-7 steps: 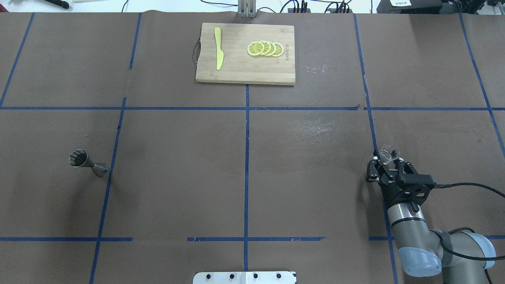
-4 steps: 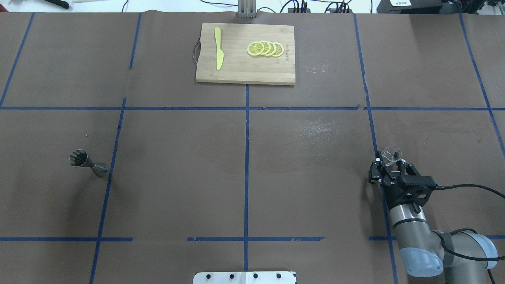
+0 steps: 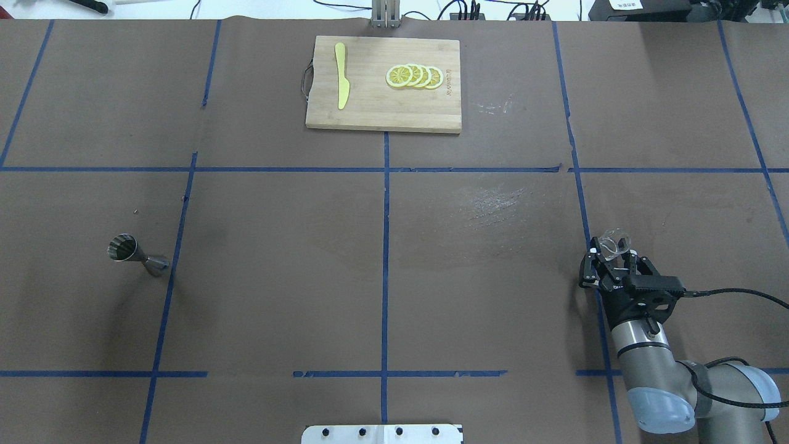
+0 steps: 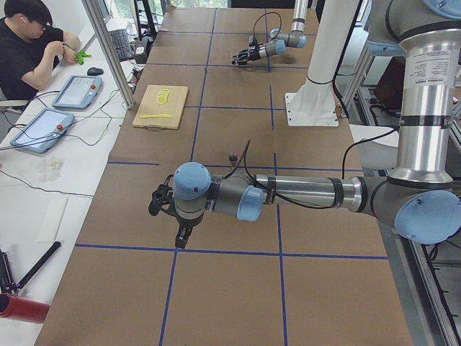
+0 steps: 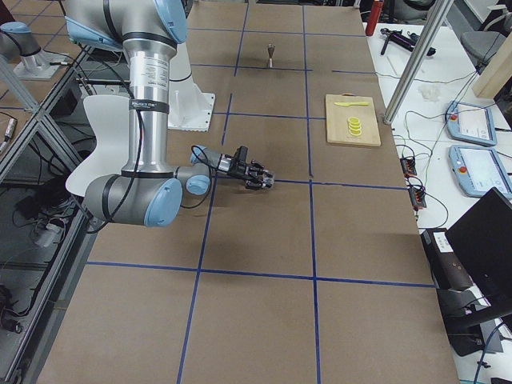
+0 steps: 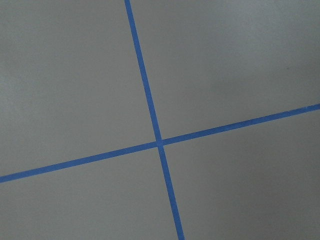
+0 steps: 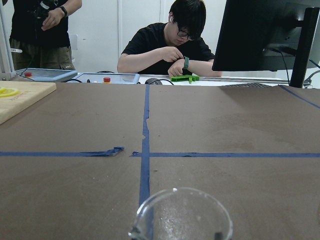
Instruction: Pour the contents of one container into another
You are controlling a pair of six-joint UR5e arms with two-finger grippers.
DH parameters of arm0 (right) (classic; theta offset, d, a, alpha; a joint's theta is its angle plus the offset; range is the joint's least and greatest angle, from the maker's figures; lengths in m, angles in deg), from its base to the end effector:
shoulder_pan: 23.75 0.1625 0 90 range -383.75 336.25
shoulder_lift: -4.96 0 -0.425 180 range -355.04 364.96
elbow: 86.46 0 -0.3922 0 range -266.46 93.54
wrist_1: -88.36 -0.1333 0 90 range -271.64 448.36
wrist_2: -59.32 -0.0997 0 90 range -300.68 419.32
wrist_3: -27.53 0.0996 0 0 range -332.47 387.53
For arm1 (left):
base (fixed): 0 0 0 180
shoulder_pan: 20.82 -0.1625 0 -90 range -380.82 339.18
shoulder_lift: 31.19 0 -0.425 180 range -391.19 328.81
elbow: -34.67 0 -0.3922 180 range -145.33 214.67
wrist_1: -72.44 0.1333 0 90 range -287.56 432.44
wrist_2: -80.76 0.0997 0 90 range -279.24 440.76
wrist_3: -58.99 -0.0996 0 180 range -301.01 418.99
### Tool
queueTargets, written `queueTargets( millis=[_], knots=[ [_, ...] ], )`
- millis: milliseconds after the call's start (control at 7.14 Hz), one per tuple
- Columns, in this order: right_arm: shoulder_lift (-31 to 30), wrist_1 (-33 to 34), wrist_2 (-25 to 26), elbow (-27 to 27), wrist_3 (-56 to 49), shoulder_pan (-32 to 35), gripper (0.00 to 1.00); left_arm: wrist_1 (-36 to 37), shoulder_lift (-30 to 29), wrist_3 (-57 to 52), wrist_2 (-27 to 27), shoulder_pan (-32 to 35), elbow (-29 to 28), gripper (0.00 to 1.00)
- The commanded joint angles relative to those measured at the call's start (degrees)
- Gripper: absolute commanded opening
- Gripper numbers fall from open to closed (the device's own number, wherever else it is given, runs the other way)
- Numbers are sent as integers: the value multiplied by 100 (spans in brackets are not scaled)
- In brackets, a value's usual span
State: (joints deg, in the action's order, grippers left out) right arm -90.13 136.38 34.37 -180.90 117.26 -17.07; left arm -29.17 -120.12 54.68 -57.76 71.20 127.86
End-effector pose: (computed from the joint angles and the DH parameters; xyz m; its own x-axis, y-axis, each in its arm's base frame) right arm -0.4280 -0.2753 0.5560 0.7488 0.0857 0.6572 -0.6402 0.3497 0.6839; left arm -0.0761 -0.4941 0.6133 0.6689 0.2269 -0.7079 -0.0161 0.9565 0.2914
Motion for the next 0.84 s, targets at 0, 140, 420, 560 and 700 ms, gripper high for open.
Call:
queueTargets(
  millis=[0, 140, 420, 560, 700],
  knots=[
    [-1, -3, -1, 4, 0, 0, 54, 0, 7, 0, 0, 0, 7, 100],
    [8, -3, -1, -4, 0, 0, 82, 0, 7, -9, 0, 0, 7, 100],
    [17, -3, -1, -22, 0, -9, 100, 0, 7, -9, 0, 0, 16, 100],
    [17, -3, -1, -31, 0, -9, 100, 0, 7, -9, 0, 0, 7, 100],
    [26, -12, -1, -48, 0, -9, 100, 9, 7, -9, 0, 0, 16, 100]
  ],
)
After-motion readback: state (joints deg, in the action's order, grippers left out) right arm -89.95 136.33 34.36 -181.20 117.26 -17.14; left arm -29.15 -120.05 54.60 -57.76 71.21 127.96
